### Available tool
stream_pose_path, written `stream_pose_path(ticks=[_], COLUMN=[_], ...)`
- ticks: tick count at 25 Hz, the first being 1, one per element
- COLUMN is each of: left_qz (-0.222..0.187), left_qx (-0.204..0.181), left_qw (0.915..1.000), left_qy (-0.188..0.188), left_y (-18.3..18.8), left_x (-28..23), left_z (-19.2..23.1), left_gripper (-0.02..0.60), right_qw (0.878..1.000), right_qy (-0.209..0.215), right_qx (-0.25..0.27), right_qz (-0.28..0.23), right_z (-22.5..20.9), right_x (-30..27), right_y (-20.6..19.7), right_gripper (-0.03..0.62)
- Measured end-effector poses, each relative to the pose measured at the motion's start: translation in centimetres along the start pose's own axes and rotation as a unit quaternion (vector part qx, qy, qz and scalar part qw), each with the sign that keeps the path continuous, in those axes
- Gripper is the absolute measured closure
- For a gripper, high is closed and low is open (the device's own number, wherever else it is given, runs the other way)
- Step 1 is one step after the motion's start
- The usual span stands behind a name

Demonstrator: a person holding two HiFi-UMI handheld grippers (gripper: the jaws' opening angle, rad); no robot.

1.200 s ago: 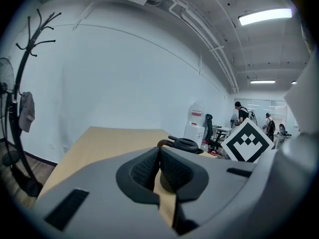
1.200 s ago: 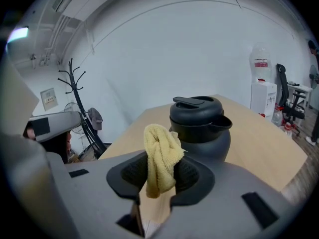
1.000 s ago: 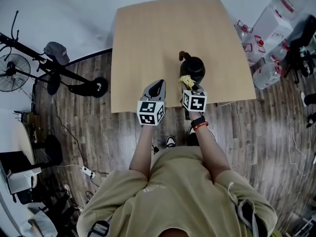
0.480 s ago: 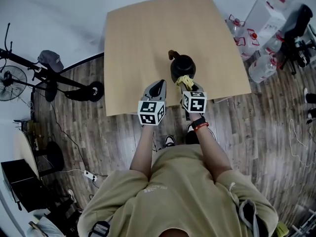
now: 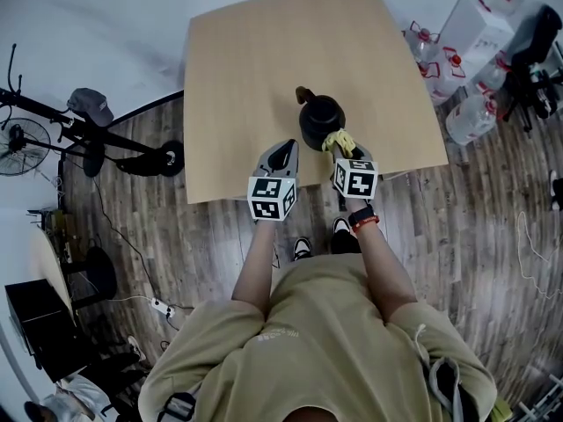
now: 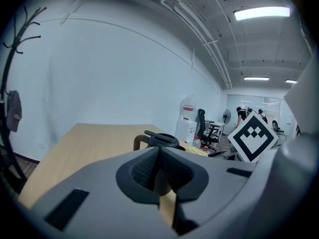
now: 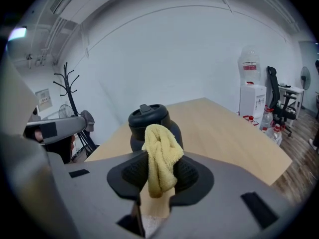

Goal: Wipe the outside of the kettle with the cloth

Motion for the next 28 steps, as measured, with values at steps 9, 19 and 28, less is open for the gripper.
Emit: stream_pose_path(ticks=[9,19,28], left_qz=[0.004,0.009,0.018], left_qx=[-0.003,0.007,0.007], left_qw=[0.9999,0.999,0.9966], left_qy=[0.012,0.044,0.079], left_y=[0.3,0.8,0.5], left_x=[-1.9,-3.9,-3.3], left_z=[-1.3,-2.0,-1.4], left_gripper=[0.557,0.557,0.557], right_qw=[1.0,0.999,0.995], right_qy=[-0.009,0.017,0.081], right_qx=[0.024,0.029,0.049], right_qz=[0.001,0.003,0.016], right_z=[-3.5,-8.3,-9.5], right_x=[-0.5,-3.3,-7.7], right_y=[1.6,5.1,8.2], right_gripper=[0.477,0.484,0.485])
Point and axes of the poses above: the fingertips, and each gripper's own axes: x backward along the fingers, z to its left, y out of its top, the point moved 2 cm from there along x, backward along the fingers
